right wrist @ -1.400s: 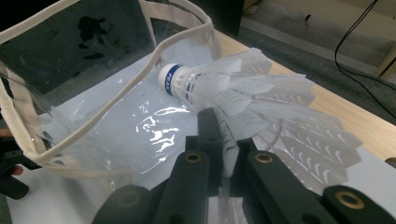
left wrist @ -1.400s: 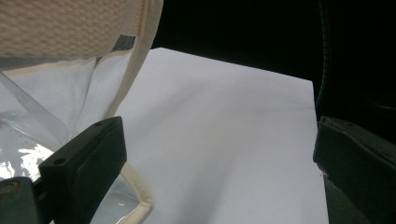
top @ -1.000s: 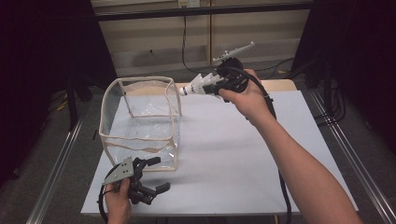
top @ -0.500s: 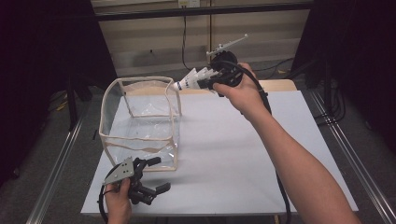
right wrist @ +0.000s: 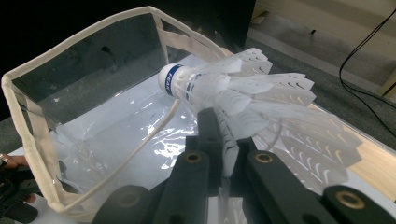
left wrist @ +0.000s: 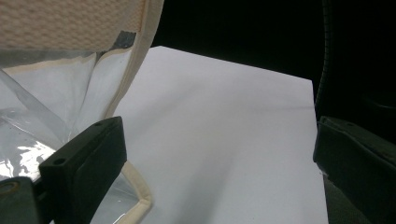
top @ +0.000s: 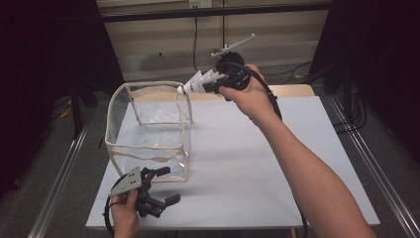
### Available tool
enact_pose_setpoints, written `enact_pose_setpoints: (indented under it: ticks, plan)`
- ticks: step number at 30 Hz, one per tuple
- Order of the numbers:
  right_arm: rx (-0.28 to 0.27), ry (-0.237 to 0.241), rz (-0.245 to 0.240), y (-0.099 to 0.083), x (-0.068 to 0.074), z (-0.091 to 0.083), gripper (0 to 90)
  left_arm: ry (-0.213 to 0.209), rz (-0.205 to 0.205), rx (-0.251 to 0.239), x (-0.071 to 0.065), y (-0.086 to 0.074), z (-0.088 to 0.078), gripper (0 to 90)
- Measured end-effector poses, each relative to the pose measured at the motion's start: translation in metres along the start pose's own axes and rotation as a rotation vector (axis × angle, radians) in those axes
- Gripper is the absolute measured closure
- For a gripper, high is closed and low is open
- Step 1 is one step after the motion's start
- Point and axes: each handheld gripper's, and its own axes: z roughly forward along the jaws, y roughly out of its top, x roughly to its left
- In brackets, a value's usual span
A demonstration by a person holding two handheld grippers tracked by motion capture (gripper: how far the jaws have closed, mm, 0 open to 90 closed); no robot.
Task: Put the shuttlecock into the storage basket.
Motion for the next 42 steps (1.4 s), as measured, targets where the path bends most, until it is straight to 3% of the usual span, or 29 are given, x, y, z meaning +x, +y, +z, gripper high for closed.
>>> enact_pose_setpoints:
  ticks: [42]
  plan:
    - [0.014,0.036,-0.053,0.023,0.027,0.029,88.9,0.002,-0.002,0.001,0.0,-0.001,-0.001,2.8]
